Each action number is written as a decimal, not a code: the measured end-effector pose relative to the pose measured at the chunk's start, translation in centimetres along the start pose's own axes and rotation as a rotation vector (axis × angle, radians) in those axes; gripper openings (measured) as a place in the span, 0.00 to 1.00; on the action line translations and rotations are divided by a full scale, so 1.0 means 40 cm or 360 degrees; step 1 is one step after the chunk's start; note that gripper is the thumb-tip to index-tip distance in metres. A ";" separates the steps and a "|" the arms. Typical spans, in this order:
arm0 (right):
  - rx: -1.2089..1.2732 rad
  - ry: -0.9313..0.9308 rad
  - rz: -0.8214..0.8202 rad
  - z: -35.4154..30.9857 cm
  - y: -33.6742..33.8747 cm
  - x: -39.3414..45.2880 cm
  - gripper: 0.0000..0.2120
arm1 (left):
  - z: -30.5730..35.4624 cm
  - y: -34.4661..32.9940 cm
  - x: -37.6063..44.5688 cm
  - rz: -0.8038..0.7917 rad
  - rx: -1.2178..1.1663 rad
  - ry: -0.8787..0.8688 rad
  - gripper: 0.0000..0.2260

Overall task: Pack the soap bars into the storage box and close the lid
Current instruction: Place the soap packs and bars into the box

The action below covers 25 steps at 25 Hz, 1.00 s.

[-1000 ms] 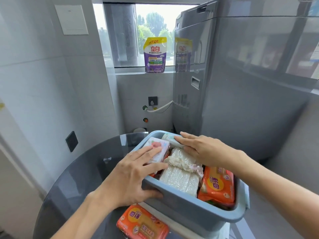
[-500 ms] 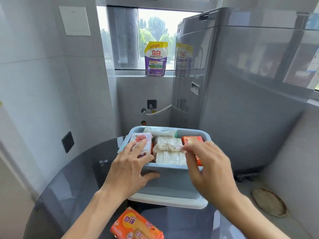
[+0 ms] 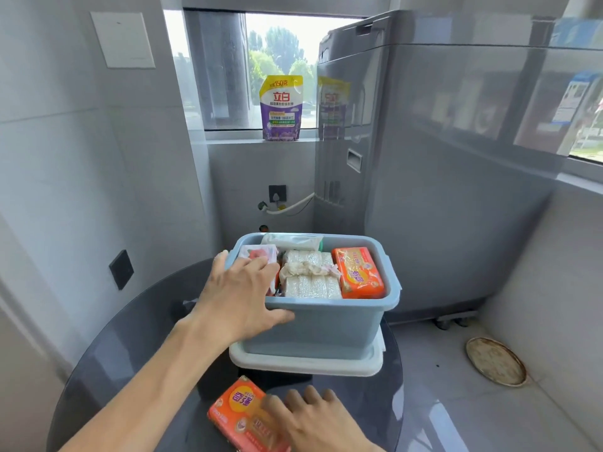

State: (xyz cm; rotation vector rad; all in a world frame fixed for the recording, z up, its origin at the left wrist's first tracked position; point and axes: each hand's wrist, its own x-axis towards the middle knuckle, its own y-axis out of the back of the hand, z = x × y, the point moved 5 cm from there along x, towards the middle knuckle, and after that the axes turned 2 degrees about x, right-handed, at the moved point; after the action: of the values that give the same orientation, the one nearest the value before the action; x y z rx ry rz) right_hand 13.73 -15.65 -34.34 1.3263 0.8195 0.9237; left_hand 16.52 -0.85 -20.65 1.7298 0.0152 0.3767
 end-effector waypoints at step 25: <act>0.3115 -0.1018 0.0777 0.456 0.278 -0.156 0.22 | 0.183 -0.040 0.267 -0.0371 -0.1246 -0.0405 0.32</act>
State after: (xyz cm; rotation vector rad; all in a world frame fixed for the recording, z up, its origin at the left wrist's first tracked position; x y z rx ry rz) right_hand 26.56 -28.88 -21.88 3.3291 0.7641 -0.4100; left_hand 28.84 -5.19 -20.66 0.9734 -0.1021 -0.0262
